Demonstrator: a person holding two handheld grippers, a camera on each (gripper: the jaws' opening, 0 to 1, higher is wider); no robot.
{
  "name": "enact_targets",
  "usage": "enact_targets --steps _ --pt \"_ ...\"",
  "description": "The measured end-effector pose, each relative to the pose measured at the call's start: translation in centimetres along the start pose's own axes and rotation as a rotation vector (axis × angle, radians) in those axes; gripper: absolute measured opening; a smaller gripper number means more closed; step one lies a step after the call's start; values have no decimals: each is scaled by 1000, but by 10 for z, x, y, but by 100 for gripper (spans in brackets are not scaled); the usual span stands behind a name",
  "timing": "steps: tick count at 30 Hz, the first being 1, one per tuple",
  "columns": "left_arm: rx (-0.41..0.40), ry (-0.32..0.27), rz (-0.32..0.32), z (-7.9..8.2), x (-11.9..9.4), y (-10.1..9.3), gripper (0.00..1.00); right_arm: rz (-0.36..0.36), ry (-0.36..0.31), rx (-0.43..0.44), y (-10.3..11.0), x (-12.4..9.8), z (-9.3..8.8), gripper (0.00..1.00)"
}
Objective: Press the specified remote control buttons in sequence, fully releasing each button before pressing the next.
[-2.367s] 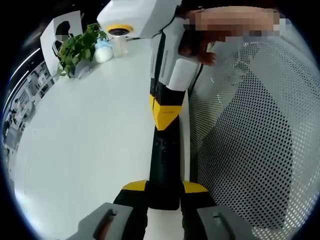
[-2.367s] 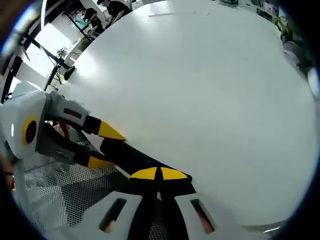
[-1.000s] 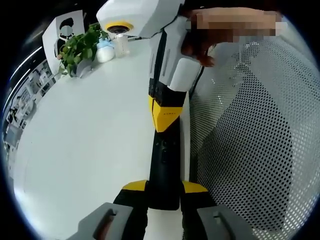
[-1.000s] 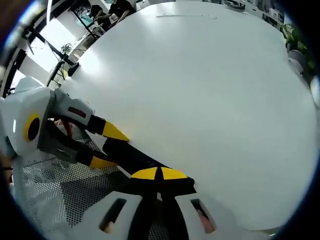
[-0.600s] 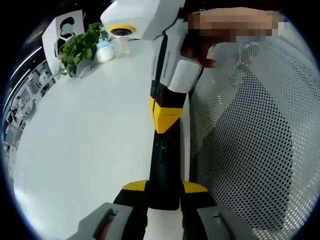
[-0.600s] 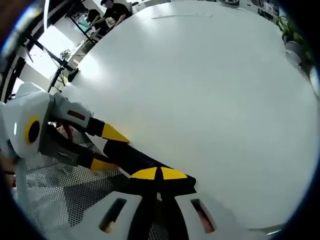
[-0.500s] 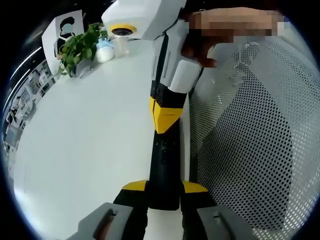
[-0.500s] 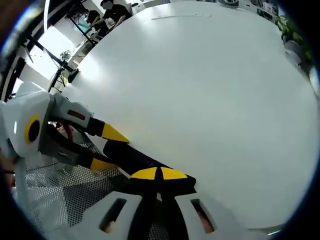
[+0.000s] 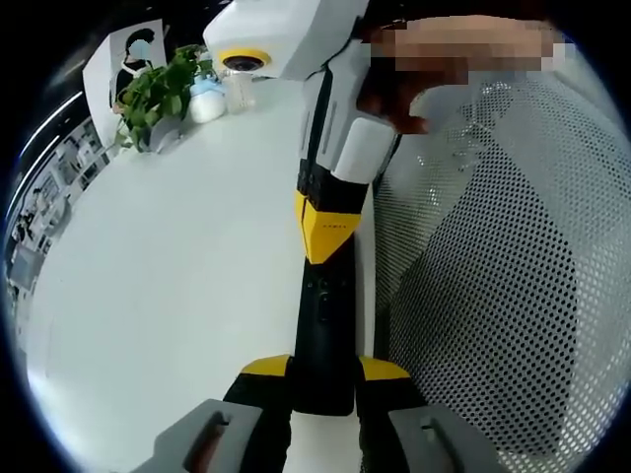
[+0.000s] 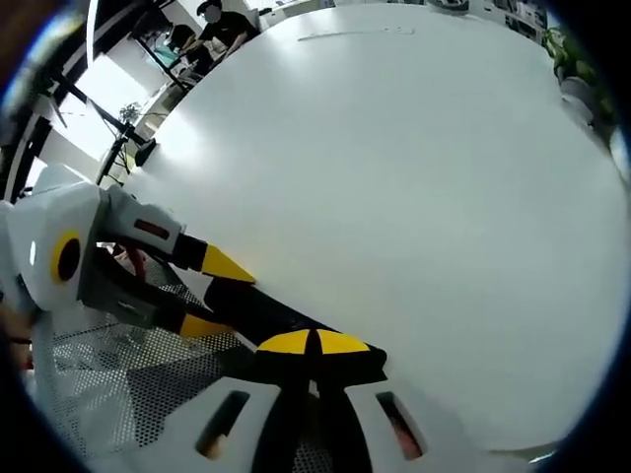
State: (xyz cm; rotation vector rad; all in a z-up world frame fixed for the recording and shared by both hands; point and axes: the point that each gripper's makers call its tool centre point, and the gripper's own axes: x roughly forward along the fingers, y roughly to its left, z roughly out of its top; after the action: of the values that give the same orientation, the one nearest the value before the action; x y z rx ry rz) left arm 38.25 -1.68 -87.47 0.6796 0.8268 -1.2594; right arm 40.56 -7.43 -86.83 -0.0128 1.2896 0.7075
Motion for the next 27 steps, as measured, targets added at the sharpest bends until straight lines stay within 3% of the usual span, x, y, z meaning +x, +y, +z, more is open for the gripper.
enact_targets --steps 4,27 --pt "-2 -1 2 0 0 0 24 8 3 26 0 0 1 0" --pt "-14 -4 6 0 0 0 24 -1 33 -35 4 0 -1 0"
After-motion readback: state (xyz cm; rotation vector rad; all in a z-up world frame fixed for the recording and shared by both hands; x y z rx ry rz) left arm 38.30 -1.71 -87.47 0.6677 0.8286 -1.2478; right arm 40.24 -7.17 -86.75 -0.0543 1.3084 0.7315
